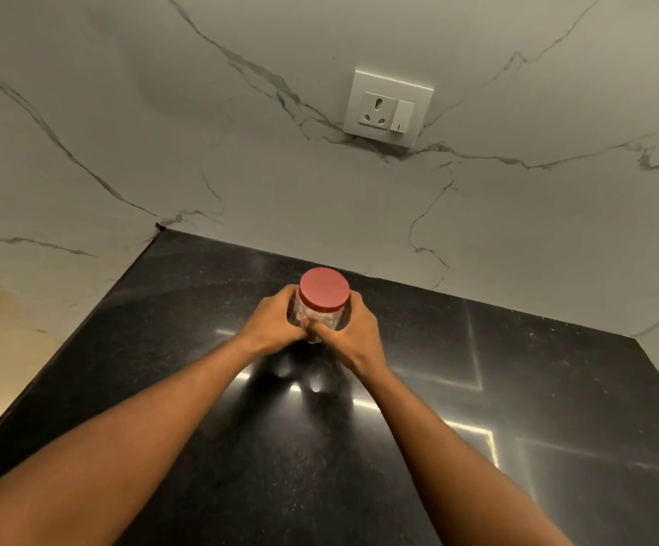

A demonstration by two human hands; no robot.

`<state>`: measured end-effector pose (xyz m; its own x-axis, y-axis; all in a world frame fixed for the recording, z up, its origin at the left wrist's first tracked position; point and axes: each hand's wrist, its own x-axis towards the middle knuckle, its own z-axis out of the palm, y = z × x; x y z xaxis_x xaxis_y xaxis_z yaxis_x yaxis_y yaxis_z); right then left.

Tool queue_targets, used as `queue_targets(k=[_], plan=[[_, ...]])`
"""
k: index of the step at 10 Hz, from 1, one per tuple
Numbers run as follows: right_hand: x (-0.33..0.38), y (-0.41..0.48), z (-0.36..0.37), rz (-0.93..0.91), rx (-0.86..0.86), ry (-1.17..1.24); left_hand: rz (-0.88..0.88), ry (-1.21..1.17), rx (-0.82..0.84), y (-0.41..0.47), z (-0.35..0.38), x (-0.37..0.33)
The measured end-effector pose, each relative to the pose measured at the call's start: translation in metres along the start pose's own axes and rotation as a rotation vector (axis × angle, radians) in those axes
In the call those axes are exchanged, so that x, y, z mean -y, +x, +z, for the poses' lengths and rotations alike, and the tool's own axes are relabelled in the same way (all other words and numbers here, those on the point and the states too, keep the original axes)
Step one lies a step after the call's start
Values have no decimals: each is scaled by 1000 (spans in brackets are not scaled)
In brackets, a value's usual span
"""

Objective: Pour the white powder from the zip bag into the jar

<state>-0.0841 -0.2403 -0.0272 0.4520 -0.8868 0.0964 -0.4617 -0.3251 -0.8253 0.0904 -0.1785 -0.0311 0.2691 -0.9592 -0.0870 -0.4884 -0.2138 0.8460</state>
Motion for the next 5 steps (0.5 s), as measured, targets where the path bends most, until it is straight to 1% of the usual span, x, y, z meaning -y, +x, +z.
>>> queue_targets(k=[1,3,4,5], plan=[[4,17,9,33,3,-2,-46,18,28,20,-2,-1],[-10,29,22,71,-38,20,-85,1,46,41,8,13],[-13,27,25,28,-54,24,-82,-29,54,37,9,14],[-10,15,25,33,-71,-42,-48,-33,28,25,10,8]])
